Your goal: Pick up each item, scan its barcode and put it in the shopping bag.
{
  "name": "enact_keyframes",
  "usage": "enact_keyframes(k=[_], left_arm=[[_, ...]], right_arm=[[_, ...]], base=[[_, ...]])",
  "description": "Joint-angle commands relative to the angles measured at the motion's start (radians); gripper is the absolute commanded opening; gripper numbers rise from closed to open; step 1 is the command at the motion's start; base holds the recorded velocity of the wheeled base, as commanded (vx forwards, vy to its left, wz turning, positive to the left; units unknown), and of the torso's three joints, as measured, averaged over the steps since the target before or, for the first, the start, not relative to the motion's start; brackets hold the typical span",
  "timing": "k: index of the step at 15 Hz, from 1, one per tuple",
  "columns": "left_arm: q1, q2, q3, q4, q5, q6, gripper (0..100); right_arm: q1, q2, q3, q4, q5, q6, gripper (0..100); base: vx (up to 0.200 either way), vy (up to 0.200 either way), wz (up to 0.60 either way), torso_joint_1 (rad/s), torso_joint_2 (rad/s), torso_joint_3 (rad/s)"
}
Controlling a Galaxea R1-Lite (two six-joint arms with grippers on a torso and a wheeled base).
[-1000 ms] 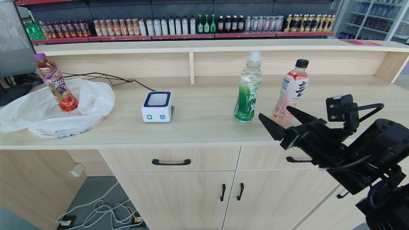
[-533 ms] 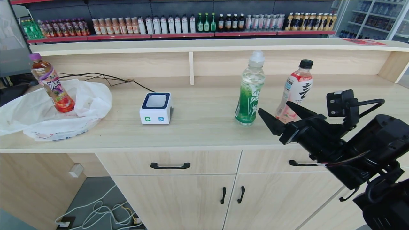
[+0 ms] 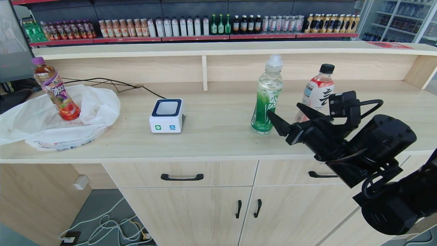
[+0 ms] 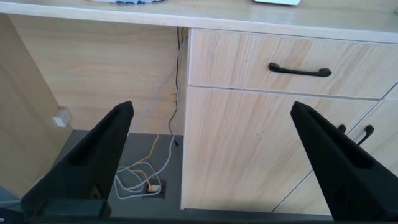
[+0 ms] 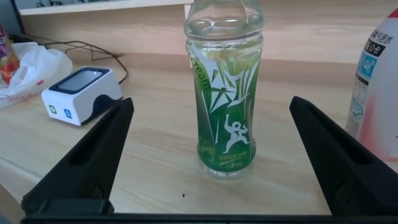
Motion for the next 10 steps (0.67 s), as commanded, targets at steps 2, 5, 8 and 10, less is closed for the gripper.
enact_keyframes(k=[2, 5, 8, 10], left_arm=[[0.0, 0.0, 0.0, 0.0, 0.0, 0.0, 100], [0.0, 0.0, 0.0, 0.0, 0.0, 0.0, 100], [0.0, 0.0, 0.0, 0.0, 0.0, -0.002, 100], [0.0, 0.0, 0.0, 0.0, 0.0, -0.002, 100]], right_arm=[[0.0, 0.072, -0.109, 0.059, 0.0, 0.001, 100], [-0.005, 0.096, -0.261, 0.186, 0.002, 0.003, 100], [-0.021, 0.127, -0.313, 0.224, 0.002, 0.003, 100], [-0.023, 0.132, -0.312, 0.224, 0.002, 0.003, 100]], base=[[0.0, 0.0, 0.0, 0.0, 0.0, 0.0], [0.0, 0.0, 0.0, 0.0, 0.0, 0.0], [0.0, 0.0, 0.0, 0.0, 0.0, 0.0], [0.0, 0.0, 0.0, 0.0, 0.0, 0.0]])
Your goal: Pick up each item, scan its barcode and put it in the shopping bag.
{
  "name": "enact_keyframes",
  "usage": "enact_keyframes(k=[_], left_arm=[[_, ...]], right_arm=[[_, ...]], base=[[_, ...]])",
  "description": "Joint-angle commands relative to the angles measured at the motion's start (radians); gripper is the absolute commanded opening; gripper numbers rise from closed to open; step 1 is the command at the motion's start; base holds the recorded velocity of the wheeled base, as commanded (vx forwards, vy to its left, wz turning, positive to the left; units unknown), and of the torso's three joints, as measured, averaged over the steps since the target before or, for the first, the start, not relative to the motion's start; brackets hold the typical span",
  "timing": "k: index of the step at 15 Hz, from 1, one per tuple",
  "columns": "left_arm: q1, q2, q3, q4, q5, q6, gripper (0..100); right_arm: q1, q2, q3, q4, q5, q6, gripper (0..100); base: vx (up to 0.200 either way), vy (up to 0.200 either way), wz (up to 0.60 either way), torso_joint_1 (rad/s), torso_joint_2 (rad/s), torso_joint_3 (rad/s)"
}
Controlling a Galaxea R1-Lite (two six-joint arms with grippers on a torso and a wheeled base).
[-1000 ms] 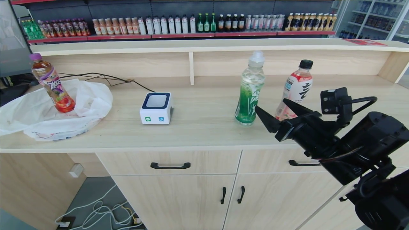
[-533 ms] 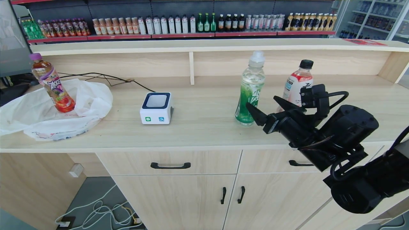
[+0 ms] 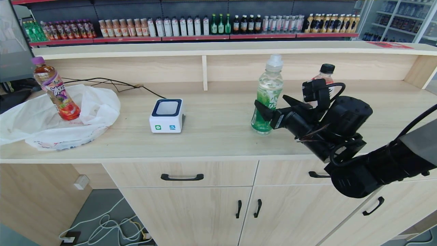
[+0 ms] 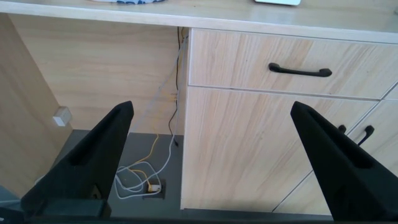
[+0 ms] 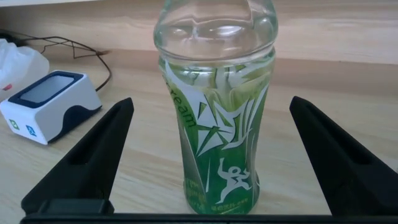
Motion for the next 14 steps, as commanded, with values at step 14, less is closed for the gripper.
enact_keyframes(k=[14], left_arm=[[0.0, 0.0, 0.0, 0.0, 0.0, -0.002, 100]], right_arm=[[0.002, 0.091, -0.099, 0.004, -0.087, -0.008, 100]], base=[[0.0, 0.0, 0.0, 0.0, 0.0, 0.0]])
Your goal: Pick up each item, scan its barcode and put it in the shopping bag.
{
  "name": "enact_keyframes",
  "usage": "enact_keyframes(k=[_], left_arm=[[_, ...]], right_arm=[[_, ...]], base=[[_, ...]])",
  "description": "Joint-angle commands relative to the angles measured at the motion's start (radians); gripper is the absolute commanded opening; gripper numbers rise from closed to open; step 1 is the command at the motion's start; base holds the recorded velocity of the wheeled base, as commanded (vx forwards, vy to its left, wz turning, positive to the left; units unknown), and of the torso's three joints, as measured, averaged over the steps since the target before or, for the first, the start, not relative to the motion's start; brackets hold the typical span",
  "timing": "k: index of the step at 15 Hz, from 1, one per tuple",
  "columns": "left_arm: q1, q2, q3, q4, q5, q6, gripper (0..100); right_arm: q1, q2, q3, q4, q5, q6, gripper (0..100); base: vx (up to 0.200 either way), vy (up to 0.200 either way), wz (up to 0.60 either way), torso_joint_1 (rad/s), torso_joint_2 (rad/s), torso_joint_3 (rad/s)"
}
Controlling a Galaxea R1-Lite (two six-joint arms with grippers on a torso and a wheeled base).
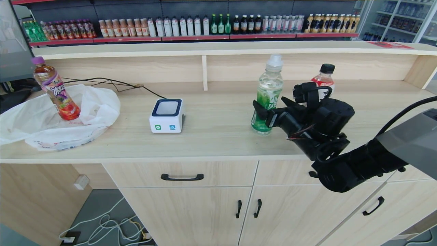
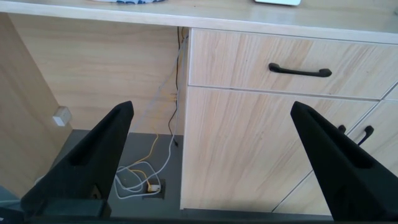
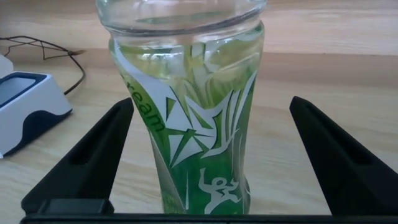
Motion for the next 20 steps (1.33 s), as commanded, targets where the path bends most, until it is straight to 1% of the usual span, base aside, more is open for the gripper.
enact_keyframes(k=[1, 6, 8, 10, 13, 16, 18, 20], left_arm=[[0.0, 0.0, 0.0, 0.0, 0.0, 0.0, 100], [0.0, 0.0, 0.0, 0.0, 0.0, 0.0, 100], [0.0, 0.0, 0.0, 0.0, 0.0, 0.0, 100], [0.0, 0.0, 0.0, 0.0, 0.0, 0.0, 100], [0.0, 0.0, 0.0, 0.0, 0.0, 0.0, 100], [0.0, 0.0, 0.0, 0.0, 0.0, 0.0, 100], [0.0, 0.0, 0.0, 0.0, 0.0, 0.0, 100], [0.0, 0.0, 0.0, 0.0, 0.0, 0.0, 100]], right_arm=[[0.008, 0.005, -0.005, 0.0, -0.003, -0.003, 100], [0.014, 0.014, -0.022, 0.0, -0.009, -0.049, 100], [0.027, 0.036, -0.066, 0.001, -0.075, -0.049, 100], [0.034, 0.054, -0.096, 0.003, -0.084, -0.05, 100], [0.034, 0.06, -0.097, 0.003, -0.086, -0.063, 100], [0.035, 0.065, -0.142, 0.033, -0.101, -0.063, 100], [0.035, 0.065, -0.182, 0.081, -0.098, -0.061, 100], [0.034, 0.066, -0.188, 0.093, -0.098, -0.056, 100]], base=[[0.0, 0.0, 0.0, 0.0, 0.0, 0.0], [0.0, 0.0, 0.0, 0.0, 0.0, 0.0], [0.0, 0.0, 0.0, 0.0, 0.0, 0.0], [0.0, 0.0, 0.0, 0.0, 0.0, 0.0], [0.0, 0.0, 0.0, 0.0, 0.0, 0.0], [0.0, 0.0, 0.0, 0.0, 0.0, 0.0], [0.0, 0.0, 0.0, 0.0, 0.0, 0.0], [0.0, 0.0, 0.0, 0.0, 0.0, 0.0]])
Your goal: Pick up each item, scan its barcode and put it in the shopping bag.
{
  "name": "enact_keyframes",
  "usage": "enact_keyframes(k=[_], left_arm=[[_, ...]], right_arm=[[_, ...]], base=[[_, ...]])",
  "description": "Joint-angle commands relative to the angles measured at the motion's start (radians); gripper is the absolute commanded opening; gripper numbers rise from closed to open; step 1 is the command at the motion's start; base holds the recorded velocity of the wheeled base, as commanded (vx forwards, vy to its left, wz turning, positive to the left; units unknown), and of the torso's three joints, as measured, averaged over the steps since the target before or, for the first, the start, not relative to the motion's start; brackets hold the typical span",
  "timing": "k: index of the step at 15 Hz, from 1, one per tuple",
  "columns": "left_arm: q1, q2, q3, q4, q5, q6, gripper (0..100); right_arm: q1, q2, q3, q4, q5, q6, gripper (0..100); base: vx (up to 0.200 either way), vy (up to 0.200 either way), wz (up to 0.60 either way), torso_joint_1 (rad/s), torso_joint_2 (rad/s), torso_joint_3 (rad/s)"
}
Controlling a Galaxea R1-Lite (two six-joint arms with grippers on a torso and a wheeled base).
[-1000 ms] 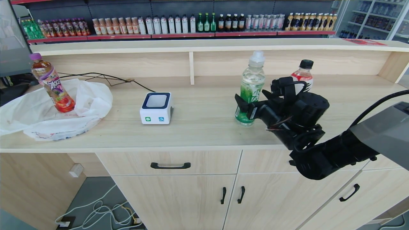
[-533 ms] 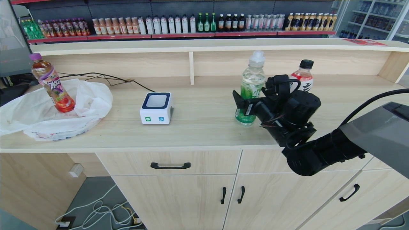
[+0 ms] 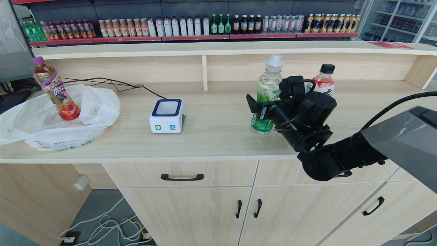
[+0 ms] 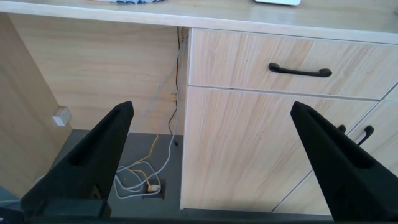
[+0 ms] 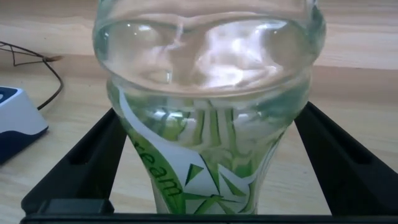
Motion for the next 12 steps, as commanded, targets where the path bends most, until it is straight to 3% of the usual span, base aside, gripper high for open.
enact_keyframes(k=[1, 4, 5, 12], left_arm=[[0.0, 0.0, 0.0, 0.0, 0.0, 0.0, 100], [0.0, 0.0, 0.0, 0.0, 0.0, 0.0, 100], [0.0, 0.0, 0.0, 0.0, 0.0, 0.0, 100], [0.0, 0.0, 0.0, 0.0, 0.0, 0.001, 100]], right_arm=[[0.0, 0.0, -0.006, -0.001, 0.0, 0.001, 100], [0.0, 0.0, -0.009, -0.001, -0.001, 0.001, 100], [0.0, 0.0, -0.009, -0.001, -0.003, 0.002, 0], [0.001, -0.013, -0.007, -0.004, -0.003, 0.005, 0]], base=[[0.0, 0.0, 0.0, 0.0, 0.0, 0.0], [0.0, 0.0, 0.0, 0.0, 0.0, 0.0], [0.0, 0.0, 0.0, 0.0, 0.0, 0.0], [0.0, 0.0, 0.0, 0.0, 0.0, 0.0]])
